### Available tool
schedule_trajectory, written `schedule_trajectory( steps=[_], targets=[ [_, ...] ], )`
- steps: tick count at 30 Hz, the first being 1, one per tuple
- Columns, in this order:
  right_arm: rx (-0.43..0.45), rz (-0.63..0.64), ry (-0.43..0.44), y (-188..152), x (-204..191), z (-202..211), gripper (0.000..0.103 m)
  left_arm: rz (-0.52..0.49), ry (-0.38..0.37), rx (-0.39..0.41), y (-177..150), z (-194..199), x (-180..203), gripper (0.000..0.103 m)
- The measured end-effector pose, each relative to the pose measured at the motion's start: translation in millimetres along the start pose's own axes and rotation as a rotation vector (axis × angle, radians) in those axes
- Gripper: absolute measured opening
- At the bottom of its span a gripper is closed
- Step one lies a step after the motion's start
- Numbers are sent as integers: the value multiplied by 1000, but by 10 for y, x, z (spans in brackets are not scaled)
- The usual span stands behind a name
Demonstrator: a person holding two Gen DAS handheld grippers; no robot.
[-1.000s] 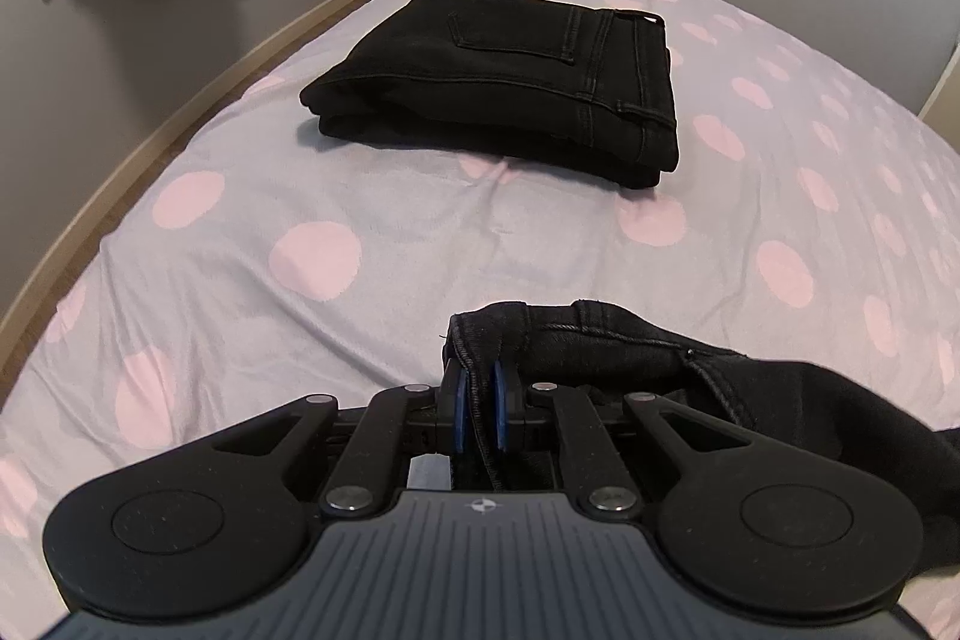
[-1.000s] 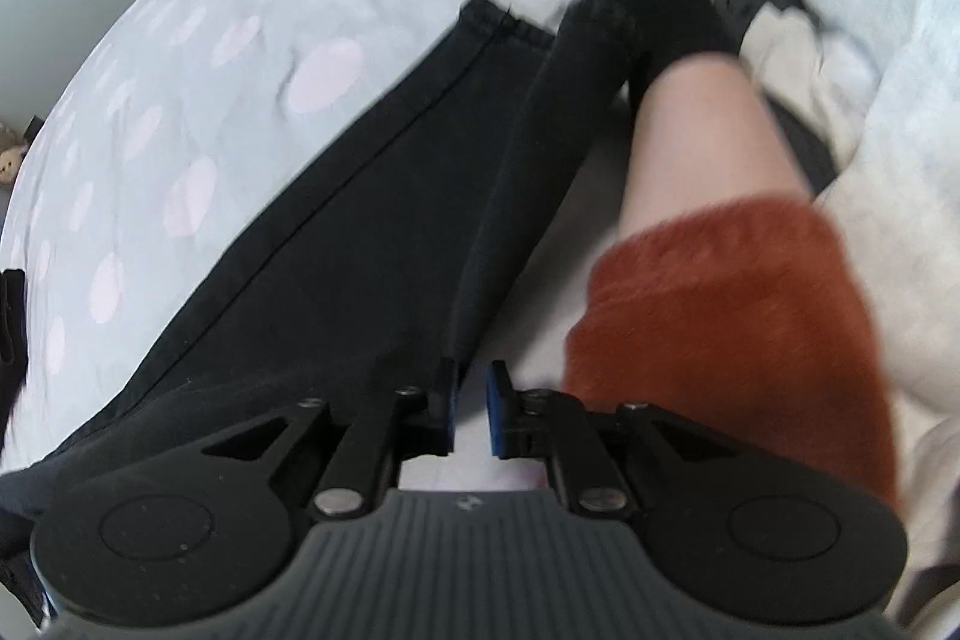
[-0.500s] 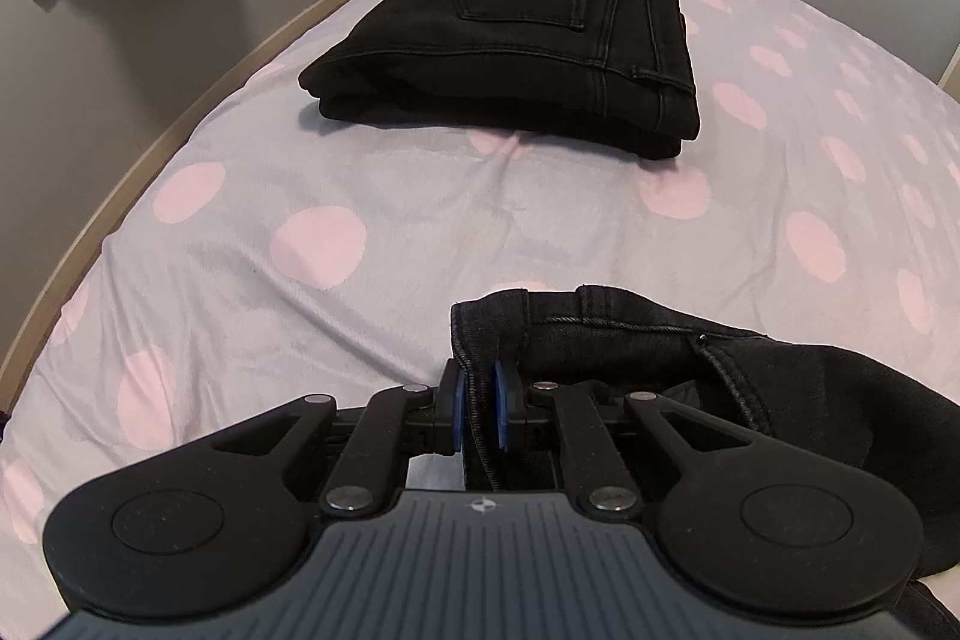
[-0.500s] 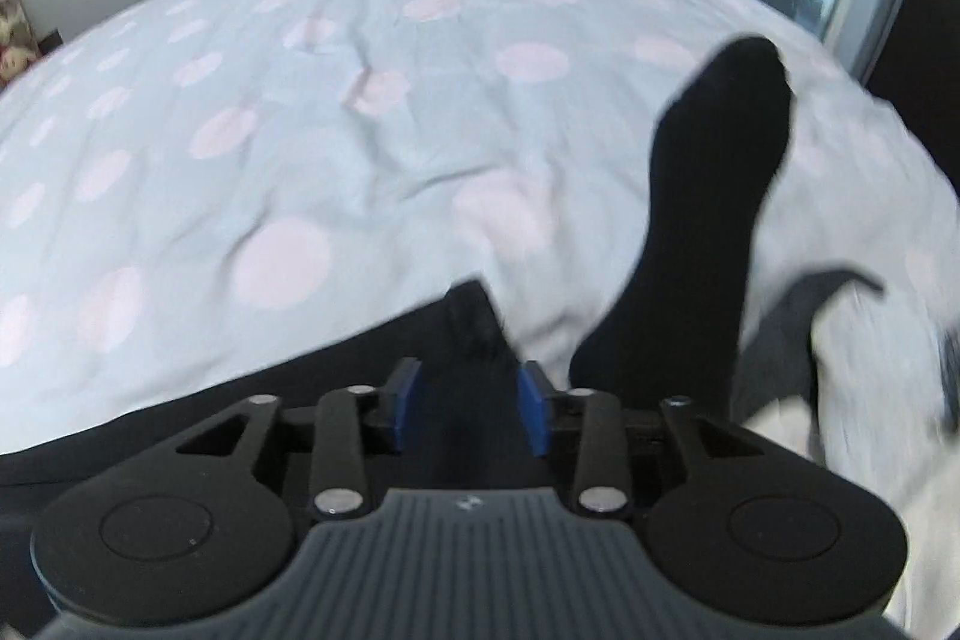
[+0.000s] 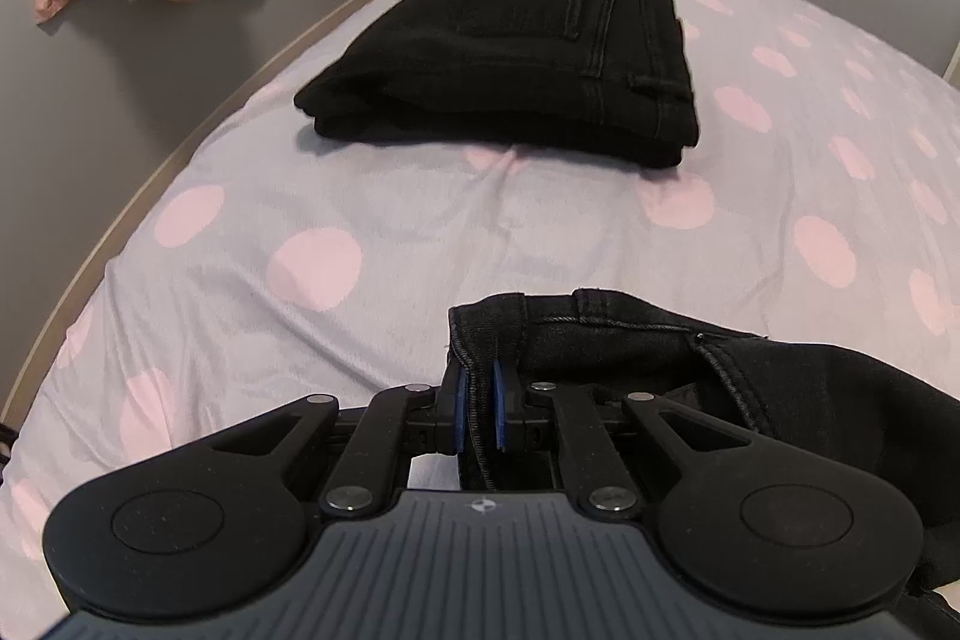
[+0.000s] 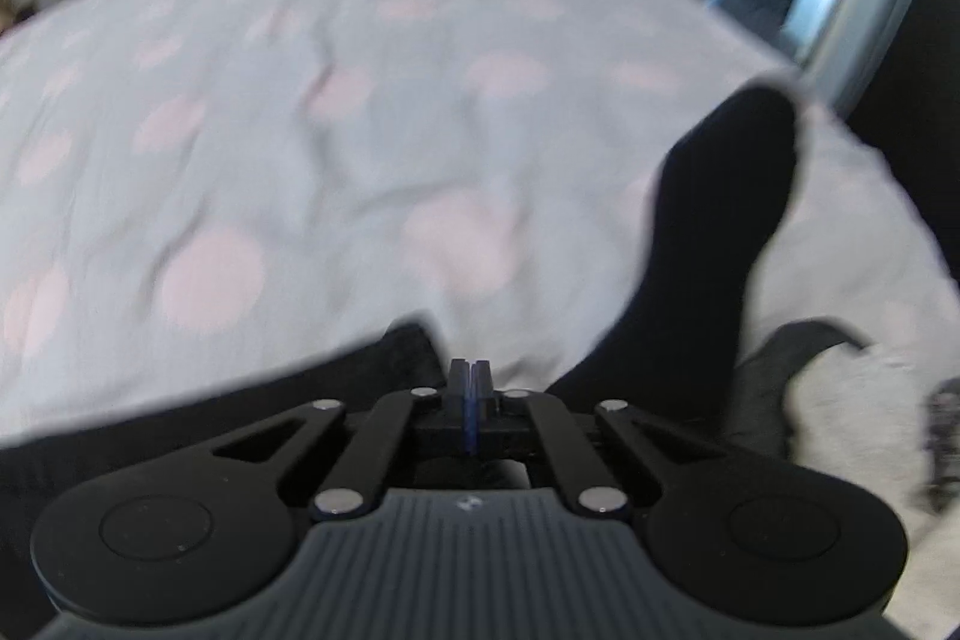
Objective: Fold clothes
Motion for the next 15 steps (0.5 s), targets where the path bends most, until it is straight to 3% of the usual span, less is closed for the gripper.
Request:
schedule_trajectory(
  steps=[3, 5, 7, 9, 11, 15],
  targets=[
    [125, -49, -76, 358, 178, 321, 0, 13, -19, 13, 22, 66, -16, 10],
    [145, -90, -34, 539, 240, 475, 0, 19, -25, 15, 16, 82, -21, 10],
    [59, -93, 100, 532, 152, 463, 4, 27, -27, 13, -8, 78, -26, 10],
    [-11, -62, 116, 408, 79, 364, 14, 36, -29, 6, -30, 63, -33, 10],
    [-58, -3, 116, 255, -7, 220, 37, 34, -28, 0, -35, 55, -34, 11],
    [-117, 39, 118, 11, -96, -87, 43, 11, -13, -8, -21, 43, -13, 11]
  ],
)
Point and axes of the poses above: each gripper's, at about its wrist camera, not at the fingertips, and z roughly against the way its jaws point, x to its right, y to its top, the point moved 10 cm from there along -z, roughly the way its jaws point, and after that the axes turned 7 degrees about -z, right-handed, at the moved point
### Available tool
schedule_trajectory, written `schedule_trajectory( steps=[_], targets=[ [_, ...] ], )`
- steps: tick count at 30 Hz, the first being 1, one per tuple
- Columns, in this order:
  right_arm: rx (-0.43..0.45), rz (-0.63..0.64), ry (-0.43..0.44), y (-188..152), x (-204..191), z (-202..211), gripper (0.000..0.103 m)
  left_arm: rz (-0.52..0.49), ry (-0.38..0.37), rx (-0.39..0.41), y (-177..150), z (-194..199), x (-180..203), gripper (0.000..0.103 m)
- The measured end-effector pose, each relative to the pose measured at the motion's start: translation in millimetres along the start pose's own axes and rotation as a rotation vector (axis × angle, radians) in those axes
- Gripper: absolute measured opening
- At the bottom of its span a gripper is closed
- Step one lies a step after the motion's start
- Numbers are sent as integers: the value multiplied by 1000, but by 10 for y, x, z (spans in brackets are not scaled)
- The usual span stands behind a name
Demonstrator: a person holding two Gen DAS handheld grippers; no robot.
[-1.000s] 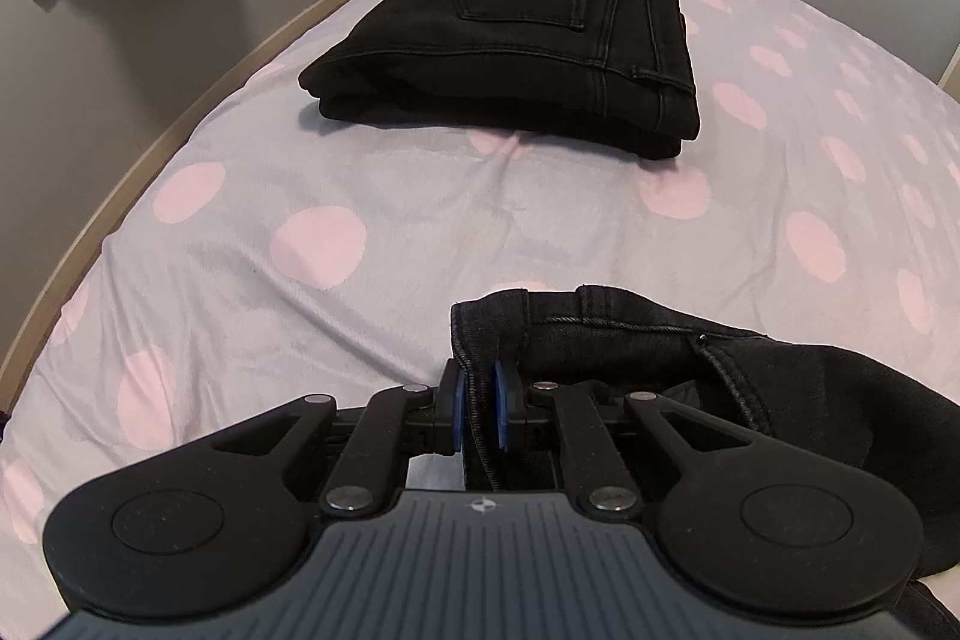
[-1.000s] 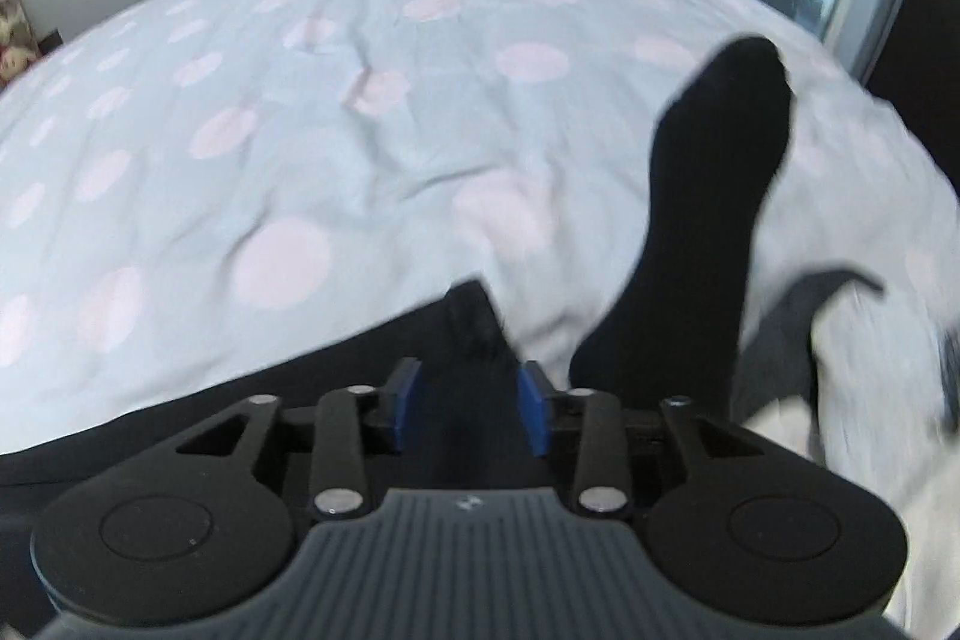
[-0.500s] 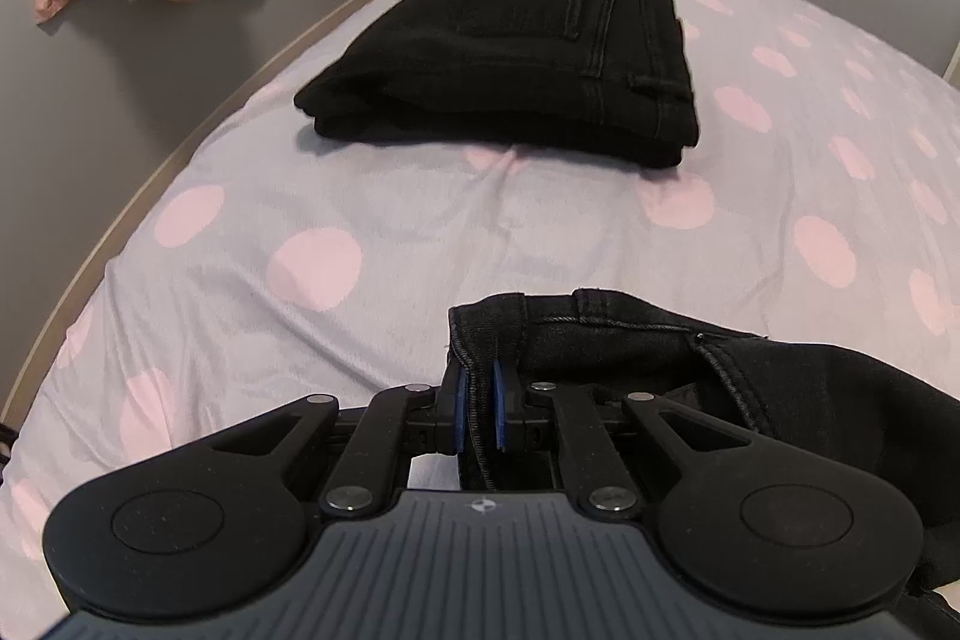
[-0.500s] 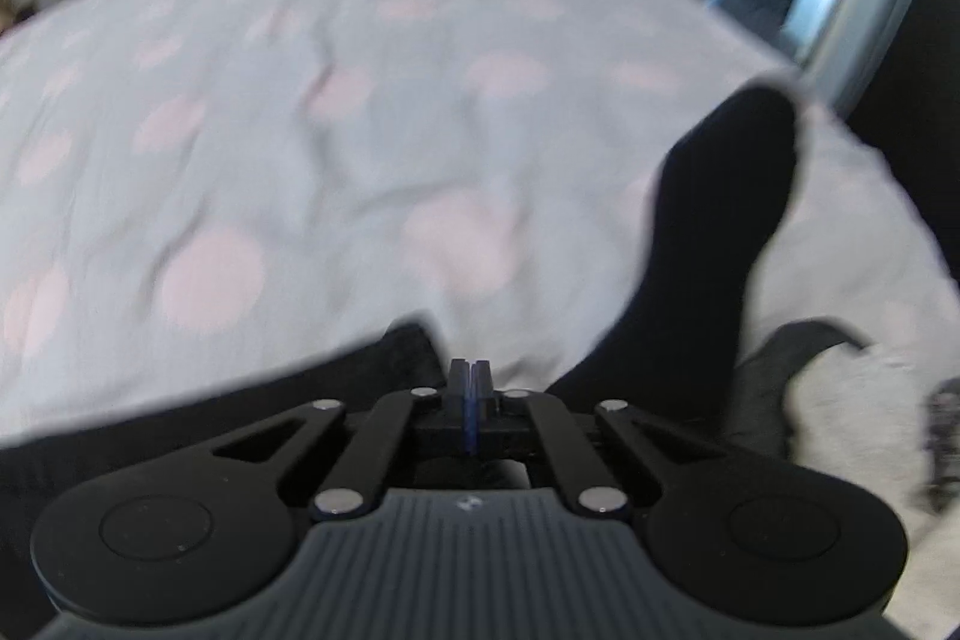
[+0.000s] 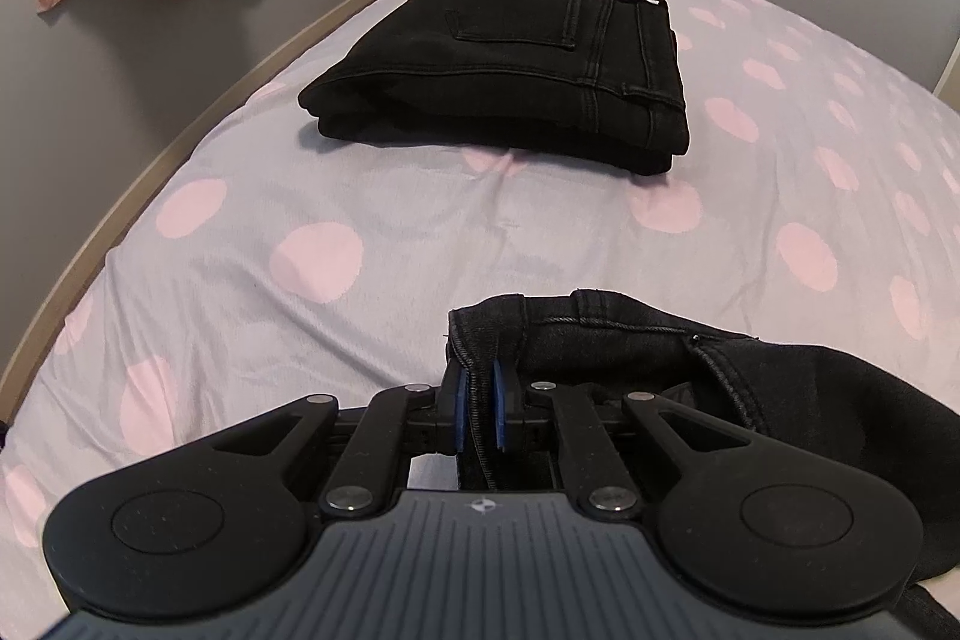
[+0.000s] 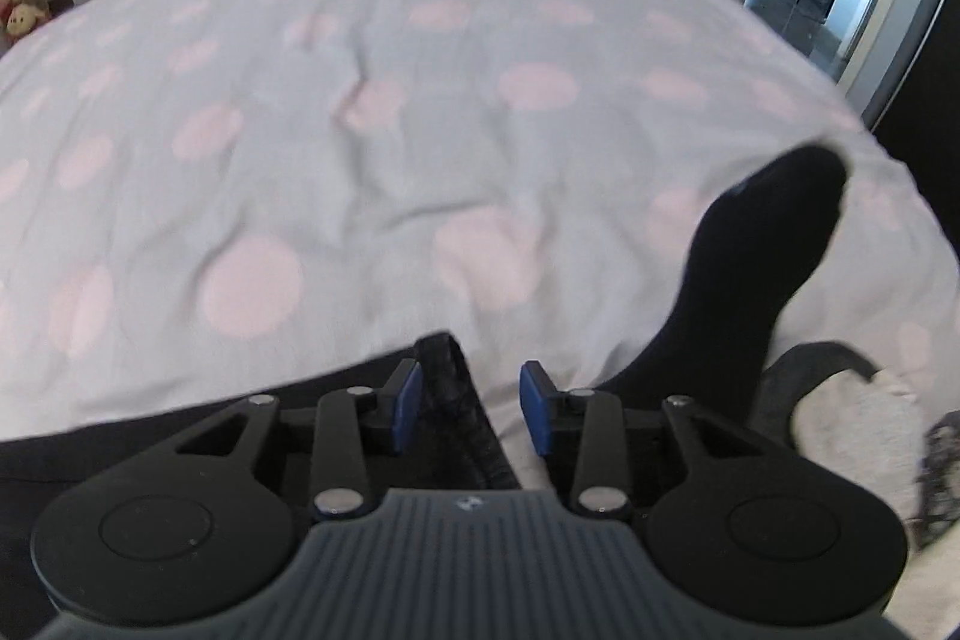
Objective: Fold clothes
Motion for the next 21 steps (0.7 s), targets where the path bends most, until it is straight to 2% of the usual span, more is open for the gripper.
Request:
schedule_trajectory(
  steps=[6, 7, 8, 9, 10, 13, 17, 19, 21],
  targets=[
    [-49, -23, 25, -133, 2, -360, 55, -6, 26, -17, -7, -102, 34, 11],
    [-56, -23, 38, -164, -32, -377, 51, -4, 28, -19, -8, -120, 36, 11],
    [-63, -22, 52, -194, -66, -393, 31, -3, 31, -19, -7, -135, 38, 11],
    [-65, -13, 57, -222, -103, -401, 28, -2, 33, -18, -9, -145, 42, 11],
    [-47, 29, 35, -235, -147, -373, 23, -2, 35, -16, -11, -147, 44, 11],
    [17, 101, 10, -215, -226, -180, 20, 0, 33, -2, -10, -116, 44, 10],
    [159, 40, -22, 87, -195, 305, 17, -15, 9, 37, 20, 24, 49, 10],
    [261, -10, -82, 362, -155, 585, 16, -22, -22, 55, 47, 92, 70, 10],
    [320, -103, -128, 616, -87, 739, 16, -37, -42, 68, 83, 138, 122, 10]
  ],
)
Point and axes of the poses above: each gripper's, at about its wrist camera, not at the fingertips, and z roughly against the way its jaws point, x to its right, y to its top, the point moved 10 cm from there along -z, roughly the way its jaws point, and after that the axes turned 7 degrees about -z, right-handed, at the moved point
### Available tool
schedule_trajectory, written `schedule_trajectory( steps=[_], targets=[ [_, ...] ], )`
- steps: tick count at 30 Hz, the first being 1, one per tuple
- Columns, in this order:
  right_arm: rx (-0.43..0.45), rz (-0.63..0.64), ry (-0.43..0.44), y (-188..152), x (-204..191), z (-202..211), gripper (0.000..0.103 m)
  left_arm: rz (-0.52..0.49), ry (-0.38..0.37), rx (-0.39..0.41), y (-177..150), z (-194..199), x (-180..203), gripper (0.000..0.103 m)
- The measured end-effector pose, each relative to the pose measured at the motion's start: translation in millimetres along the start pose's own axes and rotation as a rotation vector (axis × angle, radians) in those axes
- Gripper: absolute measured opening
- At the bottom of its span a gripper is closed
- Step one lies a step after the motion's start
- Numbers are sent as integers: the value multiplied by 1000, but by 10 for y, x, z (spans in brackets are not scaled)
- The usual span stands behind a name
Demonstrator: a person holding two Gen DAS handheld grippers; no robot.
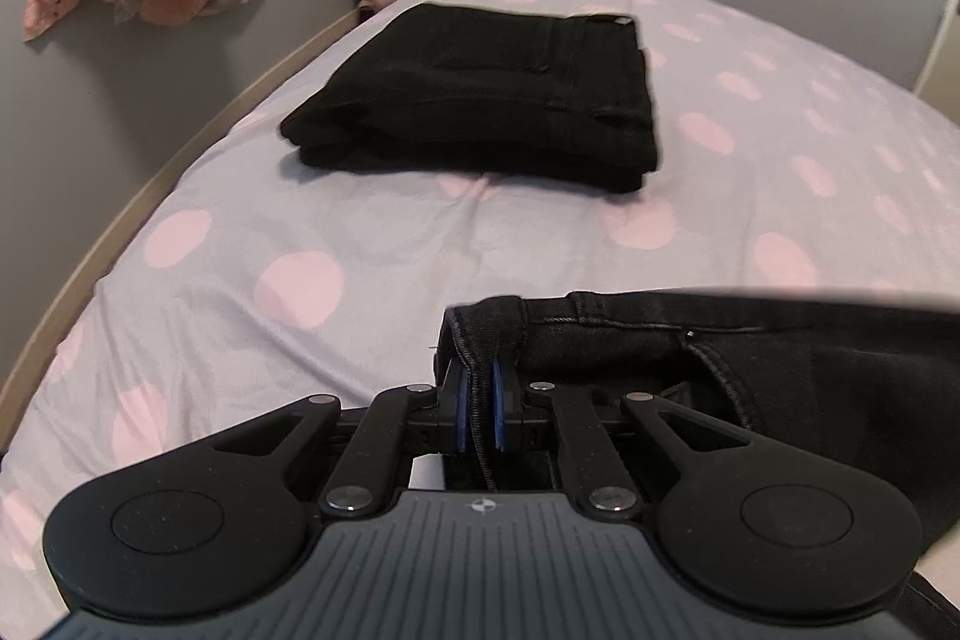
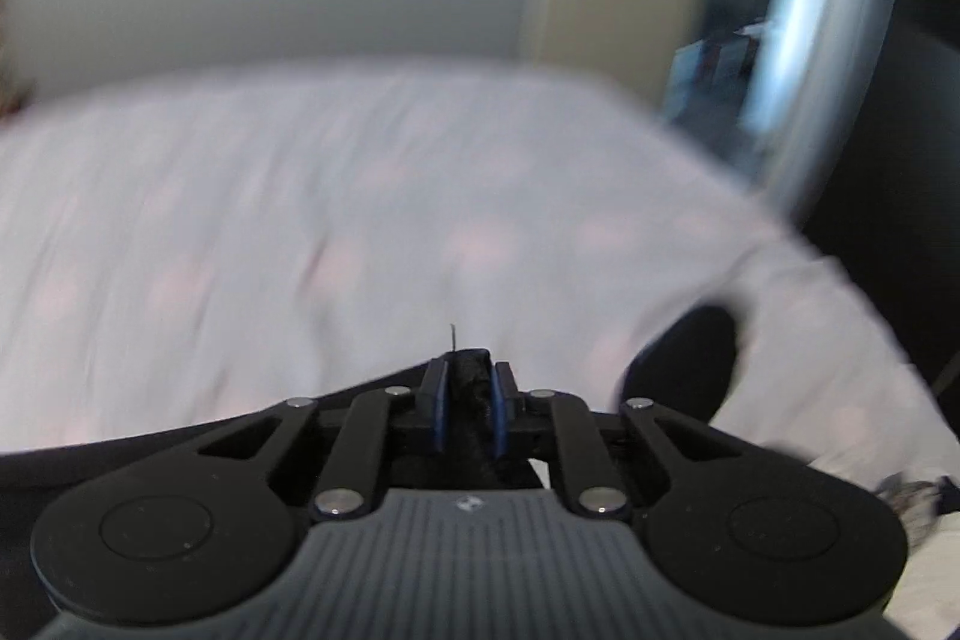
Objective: Fold clothes
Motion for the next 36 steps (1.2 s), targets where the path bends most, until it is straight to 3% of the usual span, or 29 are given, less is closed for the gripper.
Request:
schedule_trajectory(
  steps=[2, 4, 11, 15, 17, 19, 22, 26, 27, 30, 32, 36],
  targets=[
    [47, -78, -53, 267, 39, 51, 16, -34, 24, -3, 43, -16, 40, 10],
    [21, -63, -68, 335, -81, -1, 16, -49, 33, -9, 93, -87, 49, 10],
    [17, 3, -129, 428, -346, -274, 16, -100, 89, 24, 421, -355, 115, 10],
    [4, 55, -182, 399, -464, -627, 17, -156, 132, 6, 452, -696, 215, 10],
    [32, 107, -251, 392, -500, -771, 5, -172, 138, -14, 386, -870, 239, 10],
    [26, 124, -292, 372, -466, -921, 6, -175, 131, -33, 292, -1004, 240, 11],
    [-5, 49, -247, 279, -403, -1022, 9, -164, 114, -44, 178, -1096, 205, 20],
    [-63, 42, -140, 14, -509, -973, 10, -147, 111, -25, 147, -953, 156, 44],
    [-78, 35, -100, -66, -558, -936, 10, -148, 112, -20, 141, -895, 149, 51],
    [-131, 61, 36, -340, -791, -800, 14, -160, 100, 5, 118, -673, 168, 58],
    [-154, 119, 77, -514, -951, -712, 37, -164, 86, 18, 110, -556, 187, 59],
    [-260, 105, 185, -849, -1165, -669, 45, -172, 69, 24, 31, -429, 215, 61]
  ],
)
Point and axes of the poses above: each gripper's, at about its wrist camera, not at the fingertips, and z roughly against the way its jaws point, x to its right, y to its top, the point moved 10 cm from there along -z, roughly the way its jaws point, and after that the axes turned 7 degrees about -z, right-handed, at the moved point
